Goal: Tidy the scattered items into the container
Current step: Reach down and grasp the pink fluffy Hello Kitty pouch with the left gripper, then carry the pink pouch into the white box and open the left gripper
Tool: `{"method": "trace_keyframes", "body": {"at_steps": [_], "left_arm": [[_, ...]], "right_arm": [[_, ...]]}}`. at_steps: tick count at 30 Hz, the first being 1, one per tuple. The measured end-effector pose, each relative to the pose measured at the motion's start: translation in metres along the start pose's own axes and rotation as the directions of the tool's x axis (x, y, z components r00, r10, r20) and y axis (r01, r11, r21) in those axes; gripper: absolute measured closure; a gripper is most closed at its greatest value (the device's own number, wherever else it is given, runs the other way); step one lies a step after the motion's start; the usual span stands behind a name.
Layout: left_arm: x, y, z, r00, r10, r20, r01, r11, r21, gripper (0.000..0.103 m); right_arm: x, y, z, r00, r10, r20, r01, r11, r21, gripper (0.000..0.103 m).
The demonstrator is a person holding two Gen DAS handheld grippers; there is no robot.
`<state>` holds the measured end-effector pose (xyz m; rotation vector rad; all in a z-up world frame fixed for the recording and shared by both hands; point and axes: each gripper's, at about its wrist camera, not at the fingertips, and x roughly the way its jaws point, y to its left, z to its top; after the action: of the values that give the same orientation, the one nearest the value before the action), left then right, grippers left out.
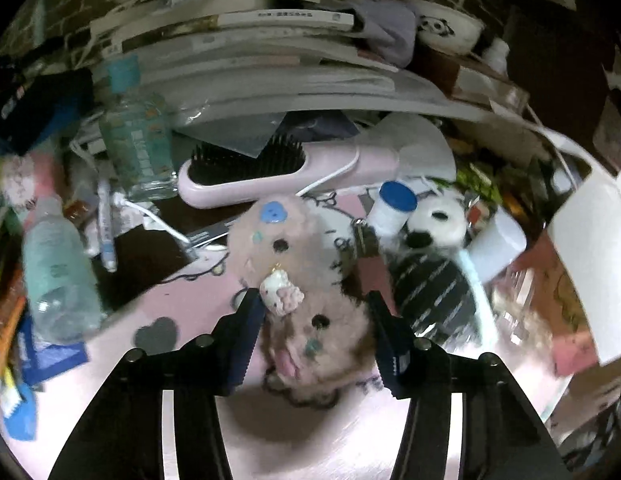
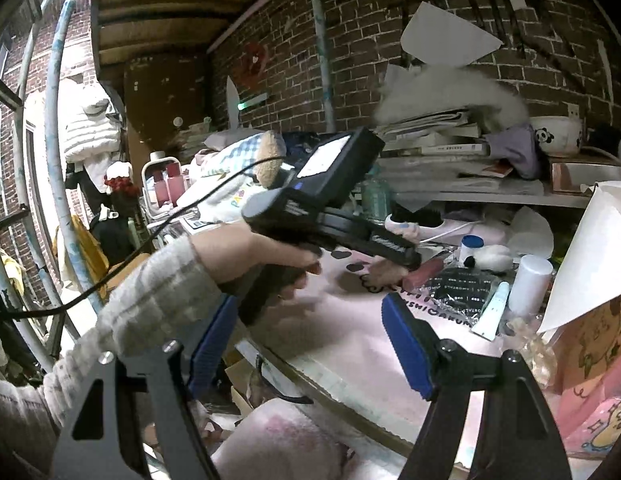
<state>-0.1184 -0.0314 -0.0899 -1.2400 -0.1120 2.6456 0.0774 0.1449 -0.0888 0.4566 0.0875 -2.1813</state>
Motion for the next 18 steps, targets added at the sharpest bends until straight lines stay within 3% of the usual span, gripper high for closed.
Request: {"method": "trace_keyframes", "body": {"at_steps": [4,7,12,13,15,18], "left_arm": [[-0.005,0.003,-0.002,1.0,0.015,0.004,-0.015,1.0,0.004,0.055],[-0.001,0.007,0.001,0.999,0.051,0.013,-0.05,0.998,-0.033,0.038],[0.018,0.003,0.008,0.998,0.068,-0.012,-0.069,0.997,-0.031,0.039],[0.018,0.003,0.009,0.997,0.076,-0.012,-0.076,0.997,-0.03,0.04],[0.018,0.004,0.009,0.996,0.093,-0.016,-0.093,0.995,-0.022,0.063],[0.017,0.005,0.01,0.993,0.117,-0.028,-0.117,0.993,0.002,0.069]], "right_arm": [[0.003,-0.002,-0.001,1.0,0.015,-0.007,-0.014,1.0,0.018,0.031],[0.005,-0.002,-0.001,0.999,0.03,-0.014,-0.029,0.999,0.023,0.031],[0.008,-0.004,-0.001,0.999,0.038,-0.022,-0.037,0.999,0.027,0.031],[0.009,-0.005,-0.002,0.999,0.035,-0.021,-0.034,0.999,0.029,0.031],[0.011,-0.007,-0.002,0.999,0.028,-0.02,-0.028,0.999,0.032,0.031],[0.015,-0.01,-0.002,1.0,0.012,-0.022,-0.011,1.0,0.029,0.031]]}}
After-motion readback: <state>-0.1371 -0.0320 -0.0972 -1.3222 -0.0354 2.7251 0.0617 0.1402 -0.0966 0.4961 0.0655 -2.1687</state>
